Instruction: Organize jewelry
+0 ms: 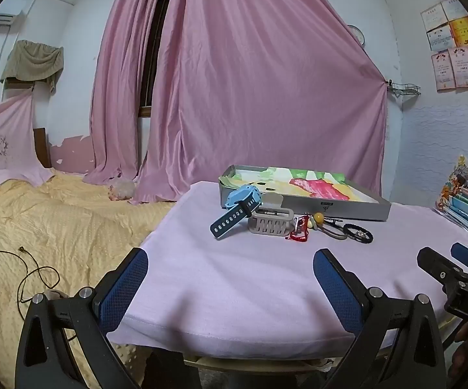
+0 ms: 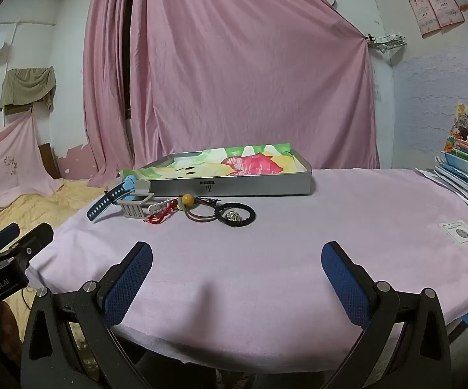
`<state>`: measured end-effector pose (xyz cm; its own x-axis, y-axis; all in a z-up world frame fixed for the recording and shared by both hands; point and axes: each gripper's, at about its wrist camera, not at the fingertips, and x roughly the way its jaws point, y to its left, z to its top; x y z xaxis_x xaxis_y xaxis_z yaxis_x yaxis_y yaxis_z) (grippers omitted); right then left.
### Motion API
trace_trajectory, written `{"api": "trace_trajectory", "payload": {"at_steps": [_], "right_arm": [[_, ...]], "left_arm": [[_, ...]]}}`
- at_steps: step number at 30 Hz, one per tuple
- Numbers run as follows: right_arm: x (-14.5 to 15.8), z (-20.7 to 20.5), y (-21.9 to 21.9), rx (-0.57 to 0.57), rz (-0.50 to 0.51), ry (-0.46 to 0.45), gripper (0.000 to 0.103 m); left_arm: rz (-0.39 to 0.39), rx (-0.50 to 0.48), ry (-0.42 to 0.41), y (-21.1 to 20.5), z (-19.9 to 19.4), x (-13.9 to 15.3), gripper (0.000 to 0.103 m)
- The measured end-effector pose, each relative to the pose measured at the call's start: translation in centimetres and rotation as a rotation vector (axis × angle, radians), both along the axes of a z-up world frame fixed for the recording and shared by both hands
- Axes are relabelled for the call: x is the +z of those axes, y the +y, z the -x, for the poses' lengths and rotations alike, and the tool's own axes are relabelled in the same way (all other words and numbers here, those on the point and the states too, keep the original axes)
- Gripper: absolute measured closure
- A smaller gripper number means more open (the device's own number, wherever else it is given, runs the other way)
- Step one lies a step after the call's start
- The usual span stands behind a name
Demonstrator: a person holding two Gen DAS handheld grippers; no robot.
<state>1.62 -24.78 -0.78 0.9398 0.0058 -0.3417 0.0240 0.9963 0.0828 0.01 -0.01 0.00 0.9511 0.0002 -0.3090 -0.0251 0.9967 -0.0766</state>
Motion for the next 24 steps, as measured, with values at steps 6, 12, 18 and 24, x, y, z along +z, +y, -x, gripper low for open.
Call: {"api": "trace_trajectory", "payload": {"at_steps": [6,12,18,24], "right_arm": [[0.02,-0.16,0.23,0.005,0.005,0.004,0.001],[-0.03,-0.14,0.08,0.005,-0.001,0.007,0.001],[-0.35,-0.54,0.21,0.008,-0.004,0.007,0.001],[-0.36,-0.52,0.26,0.007,-0.006,0.006,0.001]], "left_arm": [[0.001,0.001,-0.002,0.01,0.04,0.0,0.001],[0.004,-0.001,0.001,0.01,0.0,0.0,0.001],[0.004,0.0,0.001,0.01,0.0,0.0,0.001],[0.003,0.001,0.0,0.01,0.01,0.0,0.001]]}}
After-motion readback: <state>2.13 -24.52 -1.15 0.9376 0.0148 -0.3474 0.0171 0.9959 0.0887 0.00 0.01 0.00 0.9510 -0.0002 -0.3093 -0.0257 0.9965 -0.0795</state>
